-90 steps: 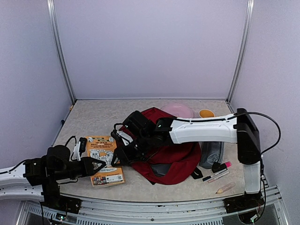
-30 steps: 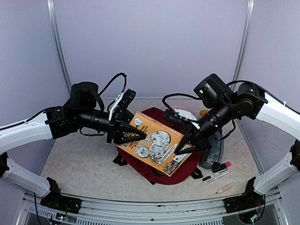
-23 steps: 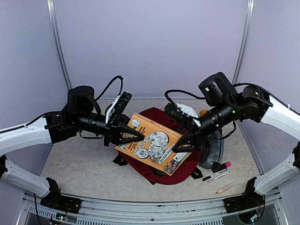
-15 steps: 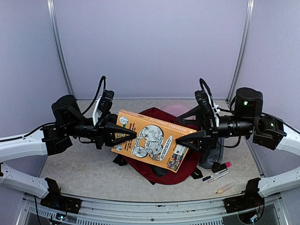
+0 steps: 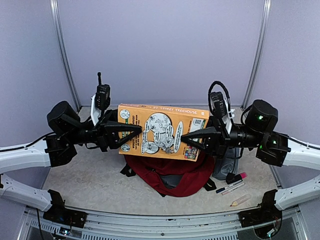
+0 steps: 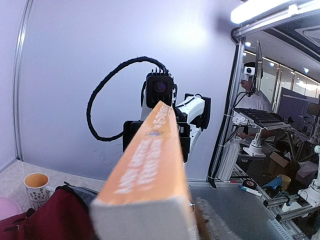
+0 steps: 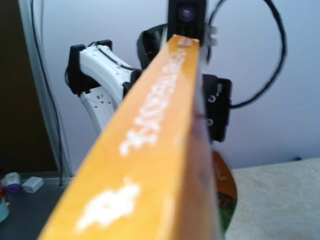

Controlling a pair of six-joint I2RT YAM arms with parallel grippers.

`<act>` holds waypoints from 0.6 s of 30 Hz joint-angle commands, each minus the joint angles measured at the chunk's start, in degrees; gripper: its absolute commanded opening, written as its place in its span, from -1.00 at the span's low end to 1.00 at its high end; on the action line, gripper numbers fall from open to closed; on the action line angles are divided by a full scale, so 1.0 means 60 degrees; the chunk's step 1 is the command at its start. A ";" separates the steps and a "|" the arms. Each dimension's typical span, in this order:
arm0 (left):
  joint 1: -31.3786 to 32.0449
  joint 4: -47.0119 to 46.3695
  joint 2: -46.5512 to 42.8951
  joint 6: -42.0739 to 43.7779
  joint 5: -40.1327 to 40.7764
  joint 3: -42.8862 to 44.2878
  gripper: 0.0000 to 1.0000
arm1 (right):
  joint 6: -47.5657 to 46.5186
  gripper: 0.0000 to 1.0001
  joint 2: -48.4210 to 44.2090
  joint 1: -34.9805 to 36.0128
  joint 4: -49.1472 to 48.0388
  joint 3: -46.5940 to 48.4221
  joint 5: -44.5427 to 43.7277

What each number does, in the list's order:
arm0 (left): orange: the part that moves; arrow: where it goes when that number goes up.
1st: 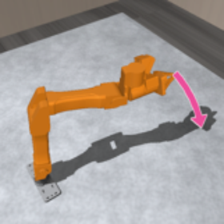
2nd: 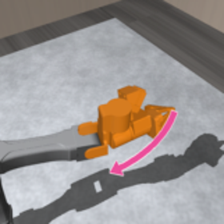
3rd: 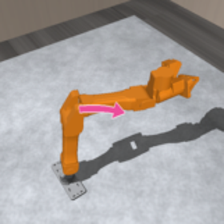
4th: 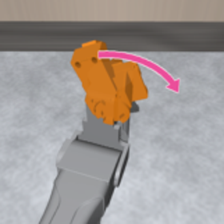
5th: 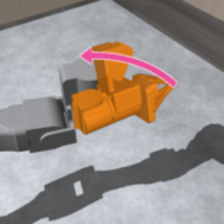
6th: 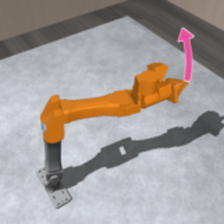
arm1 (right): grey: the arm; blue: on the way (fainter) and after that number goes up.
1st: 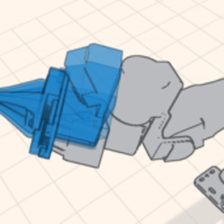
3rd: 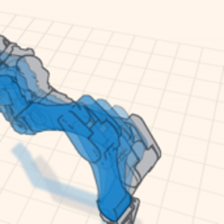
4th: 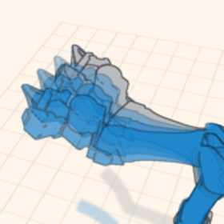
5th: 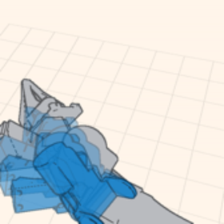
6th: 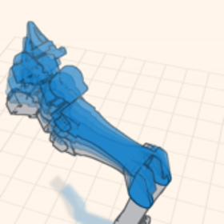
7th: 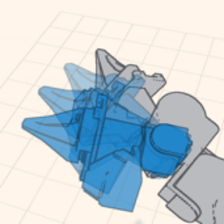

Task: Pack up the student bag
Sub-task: Pass from the left arm to the right, then grab the largest pocket of the student bag.

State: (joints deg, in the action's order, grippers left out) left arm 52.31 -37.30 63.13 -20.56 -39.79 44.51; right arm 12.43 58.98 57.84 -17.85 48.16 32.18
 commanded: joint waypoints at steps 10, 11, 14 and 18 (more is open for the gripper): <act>-0.1178 0.6174 0.4009 0.1911 0.4387 0.1988 0.98 | 0.2221 -1.00 -0.1868 -0.1937 0.5792 0.1312 -0.7665; -0.0848 0.6447 0.4481 0.2308 0.4571 0.2317 0.98 | 0.2172 -1.00 -0.2029 -0.1947 0.5839 0.1351 -0.7702; 0.0327 0.6623 0.5584 0.3229 0.4611 0.3425 0.98 | 0.2121 -1.00 -0.2305 -0.1965 0.6419 0.1750 -0.8257; 0.1369 0.6148 0.6794 0.3935 0.4682 0.4802 0.98 | 0.2004 -1.00 -0.2504 -0.1980 0.7490 0.2358 -0.9142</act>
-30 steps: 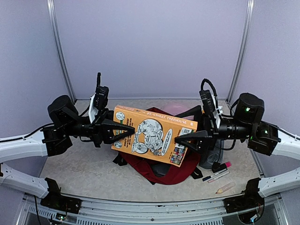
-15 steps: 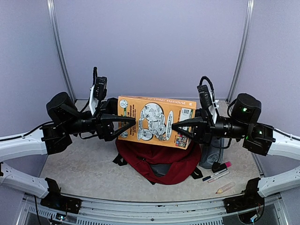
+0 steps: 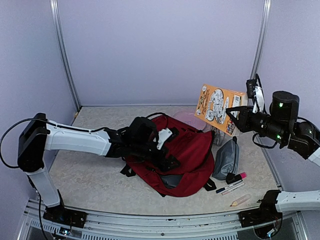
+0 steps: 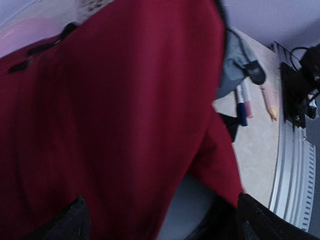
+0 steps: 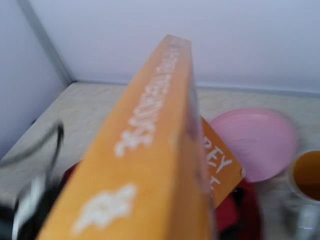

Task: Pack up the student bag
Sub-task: Grab the largest pocket of the student bag.

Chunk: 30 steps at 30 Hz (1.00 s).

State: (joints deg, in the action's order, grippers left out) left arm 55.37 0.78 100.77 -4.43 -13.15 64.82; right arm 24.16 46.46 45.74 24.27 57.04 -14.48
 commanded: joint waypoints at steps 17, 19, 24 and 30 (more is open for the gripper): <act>0.0413 0.0207 0.2529 0.1162 0.2533 0.4287 -1.00 | 0.0215 -1.00 -0.0672 0.0030 0.3122 0.1874 -0.1106; -0.0038 0.0111 0.1829 0.0922 0.1995 0.3837 -1.00 | 0.0293 -1.00 -0.0639 0.0038 0.3517 0.2094 -0.0819; -0.1323 -0.0983 -0.0076 0.0317 0.0312 0.2083 -1.00 | 0.0700 -1.00 -0.0583 0.0038 0.4170 0.1689 0.0701; -0.1482 -0.0580 -0.0645 0.0485 -0.0725 0.2195 -1.00 | 0.1009 -1.00 0.0110 0.0039 0.0598 -0.0958 0.4901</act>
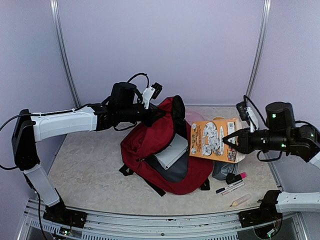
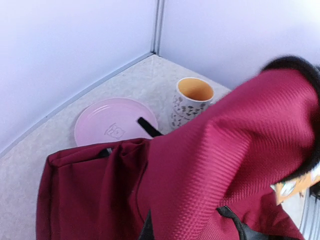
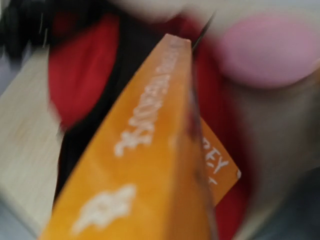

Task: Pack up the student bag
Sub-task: Grab the largest pocket of the student bag, then place the book in the largest pocket of the bag.

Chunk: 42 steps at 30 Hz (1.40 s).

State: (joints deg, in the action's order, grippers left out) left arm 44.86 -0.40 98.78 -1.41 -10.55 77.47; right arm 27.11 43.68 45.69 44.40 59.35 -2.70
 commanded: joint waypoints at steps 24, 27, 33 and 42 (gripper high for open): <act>0.0514 0.0091 -0.3105 -0.1109 -0.1507 -0.0713 -1.00 | 0.5324 -1.00 0.9936 0.0028 -1.3856 0.0807 0.3625; -0.0170 -0.0171 -0.3144 -0.1734 -0.1745 -0.1431 -1.00 | 0.5434 -1.00 1.0503 0.0287 -1.4275 0.1173 0.3774; -0.0821 -0.0318 -0.3351 -0.2027 -0.0913 -0.1946 -1.00 | 0.4672 0.38 1.0835 0.0356 -1.1256 0.1565 0.3083; -0.1649 0.0530 -0.3381 -0.1874 -0.0086 -0.2339 -1.00 | 0.1359 1.00 0.7875 0.0978 -0.3563 0.1950 0.0040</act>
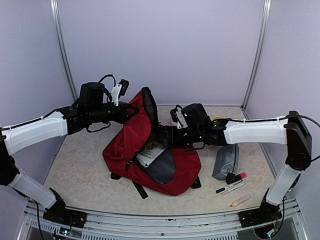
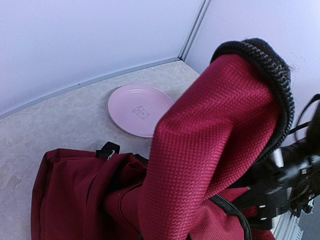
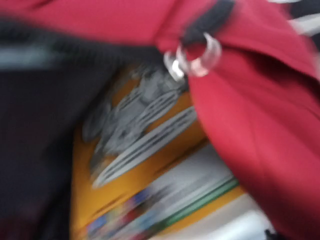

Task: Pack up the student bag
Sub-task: Place the book in the largest pocket of the bag, then grab the pencil case from the center of the board.

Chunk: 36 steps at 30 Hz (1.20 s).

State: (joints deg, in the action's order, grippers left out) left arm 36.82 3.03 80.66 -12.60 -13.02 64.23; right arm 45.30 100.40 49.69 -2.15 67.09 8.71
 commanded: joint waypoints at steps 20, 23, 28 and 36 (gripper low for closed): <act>-0.0334 0.0417 0.0355 0.0379 -0.1356 0.0324 -1.00 | -0.1308 1.00 -0.5818 -0.4786 0.5102 -0.4192 -0.1553; -0.0339 0.0708 0.0254 0.0655 -0.1314 0.0460 -1.00 | -0.1375 0.92 -0.5291 -0.4946 0.4653 -0.4472 -0.1408; -0.0379 0.0582 0.0091 0.0639 -0.1524 0.0366 -1.00 | -0.1369 -0.27 -0.5291 -0.5001 0.4694 -0.4633 -0.1614; -0.0405 0.0434 0.0000 0.0566 -0.1656 0.0255 -1.00 | -0.1283 -1.00 -0.7777 -0.5028 0.7143 -0.3542 -0.4000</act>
State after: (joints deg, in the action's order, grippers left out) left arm 35.03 7.97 82.83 -9.98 -22.17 66.15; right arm 37.12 62.19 20.16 33.80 39.83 -5.93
